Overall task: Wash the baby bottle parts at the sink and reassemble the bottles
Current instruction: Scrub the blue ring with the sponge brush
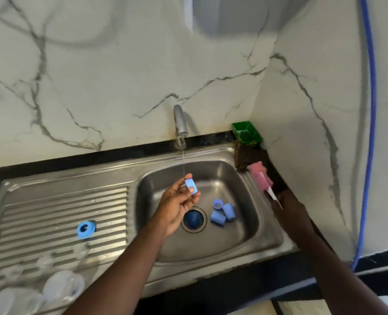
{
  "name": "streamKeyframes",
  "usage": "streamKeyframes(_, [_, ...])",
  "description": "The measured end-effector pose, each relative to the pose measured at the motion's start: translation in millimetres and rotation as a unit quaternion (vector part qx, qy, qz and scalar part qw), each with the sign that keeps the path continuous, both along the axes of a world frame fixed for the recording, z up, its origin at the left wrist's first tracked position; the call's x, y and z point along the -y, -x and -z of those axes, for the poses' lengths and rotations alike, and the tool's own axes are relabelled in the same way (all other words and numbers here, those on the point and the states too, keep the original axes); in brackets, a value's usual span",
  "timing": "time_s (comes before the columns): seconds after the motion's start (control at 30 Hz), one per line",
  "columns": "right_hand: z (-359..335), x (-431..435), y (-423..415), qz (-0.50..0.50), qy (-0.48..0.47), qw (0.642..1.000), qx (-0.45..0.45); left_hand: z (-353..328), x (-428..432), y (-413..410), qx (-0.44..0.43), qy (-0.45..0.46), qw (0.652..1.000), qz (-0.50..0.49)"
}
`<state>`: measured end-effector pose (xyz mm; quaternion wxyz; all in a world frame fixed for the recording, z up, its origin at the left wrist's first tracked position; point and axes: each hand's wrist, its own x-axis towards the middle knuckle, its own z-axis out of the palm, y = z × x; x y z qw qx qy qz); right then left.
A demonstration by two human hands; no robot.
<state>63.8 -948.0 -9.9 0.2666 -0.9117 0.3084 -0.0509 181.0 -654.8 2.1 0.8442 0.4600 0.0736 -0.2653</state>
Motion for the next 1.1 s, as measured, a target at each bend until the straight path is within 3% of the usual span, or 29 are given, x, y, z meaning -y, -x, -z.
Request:
streamKeyframes(0.17, [-21.2, -68.0, -33.8, -0.101, -0.088, 0.988, 0.081, -7.2, -28.3, -5.5, 0.031, -0.045, 0.998, -0.015])
streamKeyframes(0.4, [-55.5, -152.1, -43.4, -0.228, -0.175, 0.942, 0.173, -18.2, -65.4, -11.5, 0.073, -0.062, 0.994, -0.056])
streamKeyframes(0.63, [-48.7, -173.6, -57.0, -0.243, -0.082, 0.949, 0.184, -28.0, -89.6, -15.3, 0.102, -0.061, 0.99, -0.07])
streamKeyframes(0.8, [-47.5, -182.7, -46.2, -0.273, -0.074, 0.933, 0.224, -26.0, -95.0, -18.9, 0.119, -0.066, 0.989, -0.064])
streamKeyframes(1.1, [-41.3, -166.4, -46.5, -0.235, -0.07, 0.944, 0.221, -29.8, -79.5, -16.5, 0.116, -0.056, 0.99, -0.05])
